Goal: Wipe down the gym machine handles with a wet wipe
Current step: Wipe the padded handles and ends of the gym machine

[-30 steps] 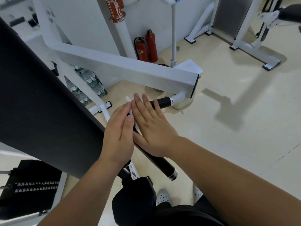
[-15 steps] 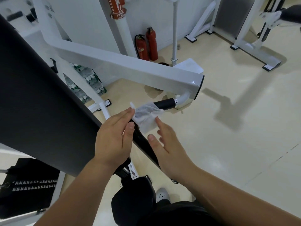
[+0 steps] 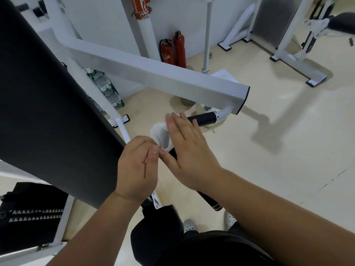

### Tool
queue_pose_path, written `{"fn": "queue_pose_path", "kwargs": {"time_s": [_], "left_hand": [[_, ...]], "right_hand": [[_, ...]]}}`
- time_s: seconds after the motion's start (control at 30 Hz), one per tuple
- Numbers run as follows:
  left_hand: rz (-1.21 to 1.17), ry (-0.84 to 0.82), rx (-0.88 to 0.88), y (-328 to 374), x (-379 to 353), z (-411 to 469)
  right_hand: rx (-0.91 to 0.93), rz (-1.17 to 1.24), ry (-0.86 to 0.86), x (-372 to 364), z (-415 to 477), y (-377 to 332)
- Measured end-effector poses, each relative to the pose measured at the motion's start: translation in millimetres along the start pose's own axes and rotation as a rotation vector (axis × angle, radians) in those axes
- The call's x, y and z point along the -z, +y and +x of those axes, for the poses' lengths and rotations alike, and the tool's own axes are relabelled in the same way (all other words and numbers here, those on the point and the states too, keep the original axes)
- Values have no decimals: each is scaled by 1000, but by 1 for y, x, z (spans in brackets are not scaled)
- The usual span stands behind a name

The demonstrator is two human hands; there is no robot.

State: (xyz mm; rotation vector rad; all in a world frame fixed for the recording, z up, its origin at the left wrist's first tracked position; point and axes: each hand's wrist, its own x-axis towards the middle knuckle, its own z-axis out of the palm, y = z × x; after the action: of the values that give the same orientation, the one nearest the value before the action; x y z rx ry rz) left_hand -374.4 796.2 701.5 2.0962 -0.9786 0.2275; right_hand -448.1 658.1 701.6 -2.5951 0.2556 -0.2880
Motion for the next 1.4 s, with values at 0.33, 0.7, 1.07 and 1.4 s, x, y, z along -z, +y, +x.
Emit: {"fn": "queue_pose_path", "kwargs": {"time_s": [0.33, 0.7, 1.07, 1.4], "left_hand": [[-191, 28, 181, 9, 7, -4], [-175, 58, 273, 19, 1, -4], [-179, 13, 279, 21, -5, 2], [-256, 25, 275, 21, -4, 0]], "right_hand": [[324, -375, -66, -4, -38, 16], [303, -251, -47, -1, -2, 10], [27, -214, -92, 21, 21, 47], [15, -225, -90, 19, -1, 84]]}}
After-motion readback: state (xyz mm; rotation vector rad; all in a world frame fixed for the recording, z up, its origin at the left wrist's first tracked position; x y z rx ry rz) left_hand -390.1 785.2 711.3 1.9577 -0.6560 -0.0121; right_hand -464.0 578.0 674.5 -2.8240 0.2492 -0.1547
